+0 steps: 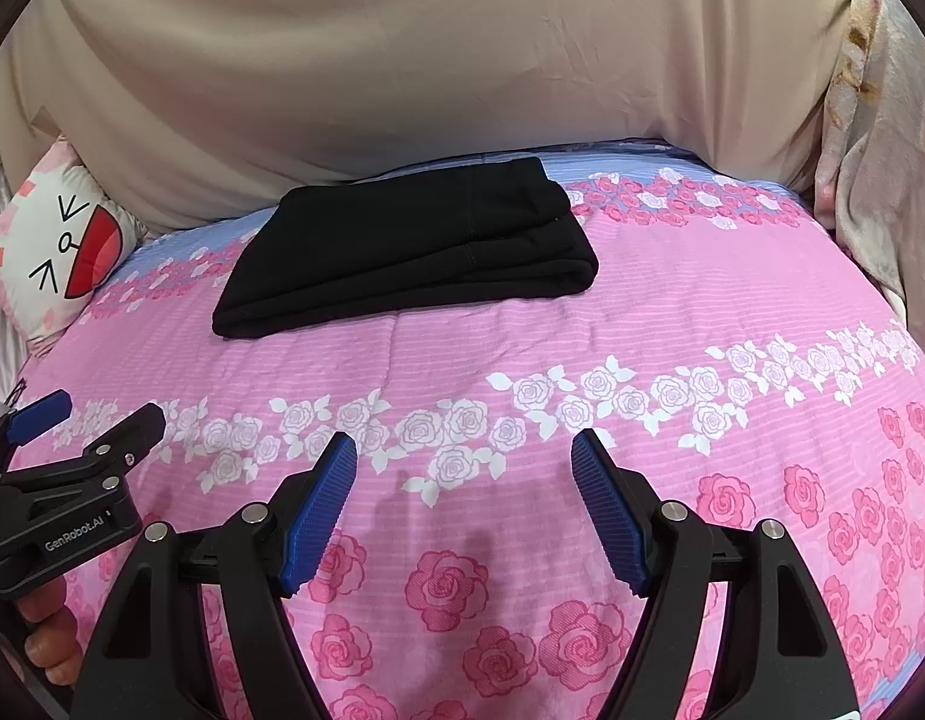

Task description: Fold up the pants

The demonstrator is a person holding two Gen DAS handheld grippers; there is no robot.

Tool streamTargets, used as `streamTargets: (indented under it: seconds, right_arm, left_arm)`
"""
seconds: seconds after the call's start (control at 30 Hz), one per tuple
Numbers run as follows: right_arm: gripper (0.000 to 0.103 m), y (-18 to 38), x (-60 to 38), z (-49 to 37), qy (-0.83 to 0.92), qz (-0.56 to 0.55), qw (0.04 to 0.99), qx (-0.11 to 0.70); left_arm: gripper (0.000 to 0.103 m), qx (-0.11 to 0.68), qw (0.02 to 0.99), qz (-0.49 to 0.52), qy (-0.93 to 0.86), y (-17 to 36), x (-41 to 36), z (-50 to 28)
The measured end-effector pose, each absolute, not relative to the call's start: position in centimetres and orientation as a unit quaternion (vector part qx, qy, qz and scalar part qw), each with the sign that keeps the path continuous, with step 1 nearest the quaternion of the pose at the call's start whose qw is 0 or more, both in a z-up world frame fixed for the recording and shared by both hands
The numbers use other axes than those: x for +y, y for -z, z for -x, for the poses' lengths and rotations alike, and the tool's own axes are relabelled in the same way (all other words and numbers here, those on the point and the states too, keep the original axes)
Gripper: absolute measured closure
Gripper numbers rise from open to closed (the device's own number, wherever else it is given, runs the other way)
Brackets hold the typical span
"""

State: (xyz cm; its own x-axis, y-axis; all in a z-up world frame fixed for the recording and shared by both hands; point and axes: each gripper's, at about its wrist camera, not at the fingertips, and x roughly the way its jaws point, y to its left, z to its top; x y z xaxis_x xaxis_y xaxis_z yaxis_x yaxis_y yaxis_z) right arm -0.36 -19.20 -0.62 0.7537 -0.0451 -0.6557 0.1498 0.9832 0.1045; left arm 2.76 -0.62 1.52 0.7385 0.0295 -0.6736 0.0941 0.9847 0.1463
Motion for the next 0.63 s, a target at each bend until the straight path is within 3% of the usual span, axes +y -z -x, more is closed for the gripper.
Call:
streamTargets:
  seconds: [0.63]
  right_arm:
    - [0.031,0.88,-19.42,0.32,0.057,-0.076,0.932,0.348]
  left_arm:
    - [0.005,0.354,0.931,-0.088,0.018,-1.78,-0.55,-2.48]
